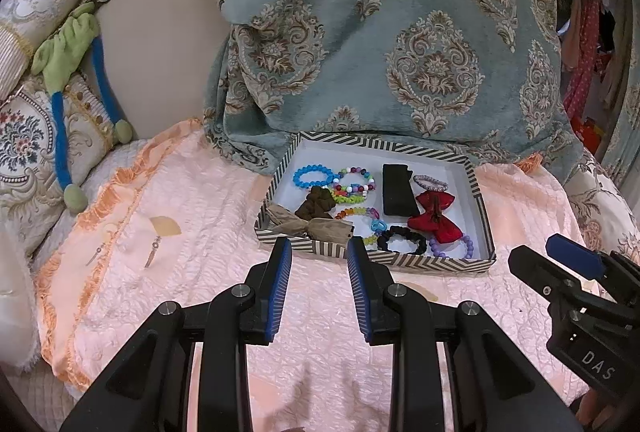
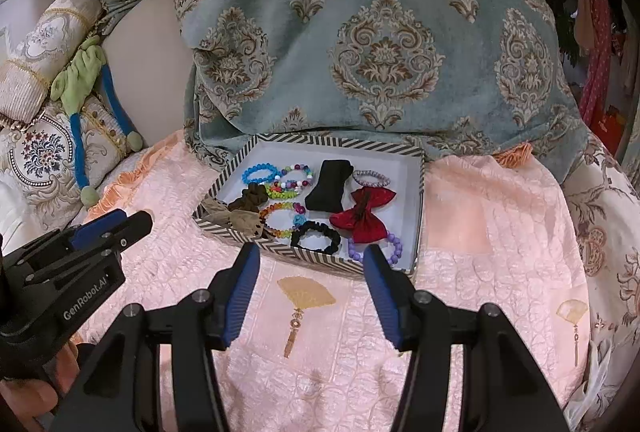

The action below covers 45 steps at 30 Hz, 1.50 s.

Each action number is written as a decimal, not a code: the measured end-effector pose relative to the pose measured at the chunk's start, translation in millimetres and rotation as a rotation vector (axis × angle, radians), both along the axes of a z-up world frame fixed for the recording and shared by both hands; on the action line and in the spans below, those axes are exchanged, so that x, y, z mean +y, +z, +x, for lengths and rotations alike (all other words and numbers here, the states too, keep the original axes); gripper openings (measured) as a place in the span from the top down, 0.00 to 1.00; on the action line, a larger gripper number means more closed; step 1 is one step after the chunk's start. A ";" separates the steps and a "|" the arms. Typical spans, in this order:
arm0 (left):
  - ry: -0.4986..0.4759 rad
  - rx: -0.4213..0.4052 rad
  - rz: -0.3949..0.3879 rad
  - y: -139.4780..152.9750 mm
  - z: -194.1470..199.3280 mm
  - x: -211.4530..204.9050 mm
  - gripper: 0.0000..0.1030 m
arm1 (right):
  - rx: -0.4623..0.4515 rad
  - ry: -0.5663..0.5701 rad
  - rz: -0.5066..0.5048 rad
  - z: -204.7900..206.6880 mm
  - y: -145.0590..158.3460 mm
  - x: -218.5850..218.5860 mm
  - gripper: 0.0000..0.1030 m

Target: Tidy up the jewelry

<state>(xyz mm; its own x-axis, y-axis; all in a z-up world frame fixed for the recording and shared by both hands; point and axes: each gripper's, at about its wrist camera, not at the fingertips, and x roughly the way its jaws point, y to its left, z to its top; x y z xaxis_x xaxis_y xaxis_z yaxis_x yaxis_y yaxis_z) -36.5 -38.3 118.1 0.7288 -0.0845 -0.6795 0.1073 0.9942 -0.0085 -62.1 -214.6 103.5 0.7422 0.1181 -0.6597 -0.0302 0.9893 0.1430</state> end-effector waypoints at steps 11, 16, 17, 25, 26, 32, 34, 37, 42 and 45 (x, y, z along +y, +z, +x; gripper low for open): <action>0.002 -0.003 0.004 0.3 1.1 0.6 0.88 | -0.001 0.004 0.004 0.5 -0.6 0.0 0.45; 0.003 -0.003 0.003 0.5 1.1 0.4 0.88 | 0.003 0.008 0.003 1.1 -0.8 1.6 0.45; 0.004 -0.003 0.004 0.5 1.2 0.4 0.88 | 0.003 0.008 0.003 1.4 -0.6 1.6 0.45; 0.003 -0.002 0.007 0.0 1.4 0.0 0.88 | 0.010 0.012 0.007 2.4 -2.5 2.1 0.45; 0.004 -0.002 0.008 -0.1 1.4 -0.2 0.88 | 0.011 0.012 0.009 2.8 -2.6 1.8 0.45; 0.001 -0.002 0.008 -0.3 1.4 -0.4 0.88 | 0.009 0.012 0.010 2.4 -2.5 1.4 0.44; 0.000 -0.001 0.008 -1.3 1.7 -0.9 0.88 | 0.010 0.011 0.008 2.3 -2.6 1.6 0.44; -0.005 0.004 0.006 -2.5 2.2 -1.9 0.88 | 0.015 0.013 0.008 3.0 -4.1 1.4 0.44; -0.030 0.000 -0.009 -4.6 3.9 -3.5 0.88 | 0.018 0.011 0.012 4.8 -9.9 -5.4 0.44; -0.036 -0.008 -0.008 -6.7 5.3 -3.0 0.88 | 0.030 -0.019 0.011 9.1 -18.8 -22.6 0.44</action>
<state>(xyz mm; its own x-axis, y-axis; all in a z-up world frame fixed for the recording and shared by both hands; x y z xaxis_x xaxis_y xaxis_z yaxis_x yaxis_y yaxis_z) -31.3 -41.3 111.4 0.7305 -0.1160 -0.6730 0.1430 0.9896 -0.0154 -53.0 -237.2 84.6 0.7241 0.1117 -0.6806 -0.0071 0.9879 0.1547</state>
